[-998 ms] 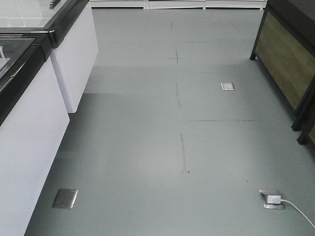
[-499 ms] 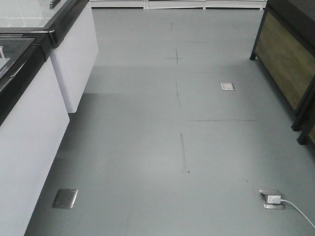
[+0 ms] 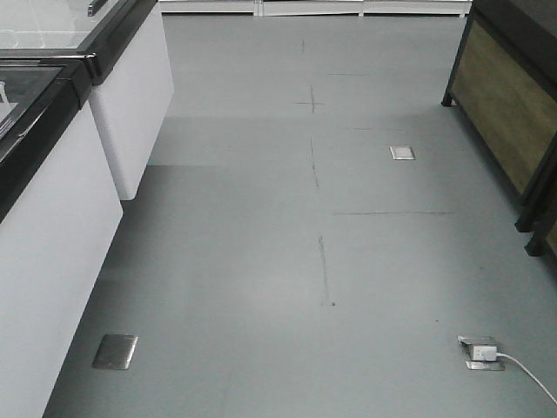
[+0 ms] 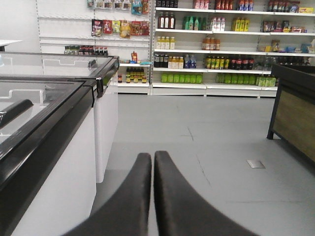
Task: Left arm holds basket, right arm returns cookies
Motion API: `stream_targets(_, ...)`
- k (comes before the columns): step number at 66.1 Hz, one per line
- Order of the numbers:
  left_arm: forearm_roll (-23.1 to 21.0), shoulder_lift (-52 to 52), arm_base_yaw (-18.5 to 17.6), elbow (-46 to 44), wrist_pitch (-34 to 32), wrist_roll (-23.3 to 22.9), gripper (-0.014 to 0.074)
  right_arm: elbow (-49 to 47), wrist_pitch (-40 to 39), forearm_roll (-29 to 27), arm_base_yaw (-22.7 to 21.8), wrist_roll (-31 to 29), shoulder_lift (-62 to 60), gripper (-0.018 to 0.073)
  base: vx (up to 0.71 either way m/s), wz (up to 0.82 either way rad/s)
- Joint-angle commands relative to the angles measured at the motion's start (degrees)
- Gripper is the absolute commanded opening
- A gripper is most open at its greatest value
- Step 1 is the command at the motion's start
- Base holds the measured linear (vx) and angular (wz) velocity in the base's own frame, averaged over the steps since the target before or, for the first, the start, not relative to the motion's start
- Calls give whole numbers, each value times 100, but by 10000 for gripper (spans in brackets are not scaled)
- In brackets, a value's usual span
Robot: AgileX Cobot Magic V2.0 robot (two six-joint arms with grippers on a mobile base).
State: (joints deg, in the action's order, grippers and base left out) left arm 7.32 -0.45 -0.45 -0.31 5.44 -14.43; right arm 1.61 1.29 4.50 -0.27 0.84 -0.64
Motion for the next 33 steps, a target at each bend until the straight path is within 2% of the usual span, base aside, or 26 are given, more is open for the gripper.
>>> stream_targets(1, -32, -87, 5, -360, -304, -132, -6, 102, -415, 33, -29, -13, -73, -3, 0, 0)
stream_targets(13, -34, -11, 5, -542, -278, -364, -6, 102, -415, 33, -29, -13, -73, -3, 0, 0)
stream_targets(21, -123, 288, 5, -721, -285, -841, -6, 102, -415, 33, -29, -13, -73, -3, 0, 0)
stream_targets(27, -116, 619, 5, -1037, -268, -809, -6, 102, -415, 33, -29, -13, -73, -3, 0, 0)
stream_targets(33, -116, 1029, 5, -1439, -179, -552, -6, 102, -415, 33, -29, -13, -73, -3, 0, 0)
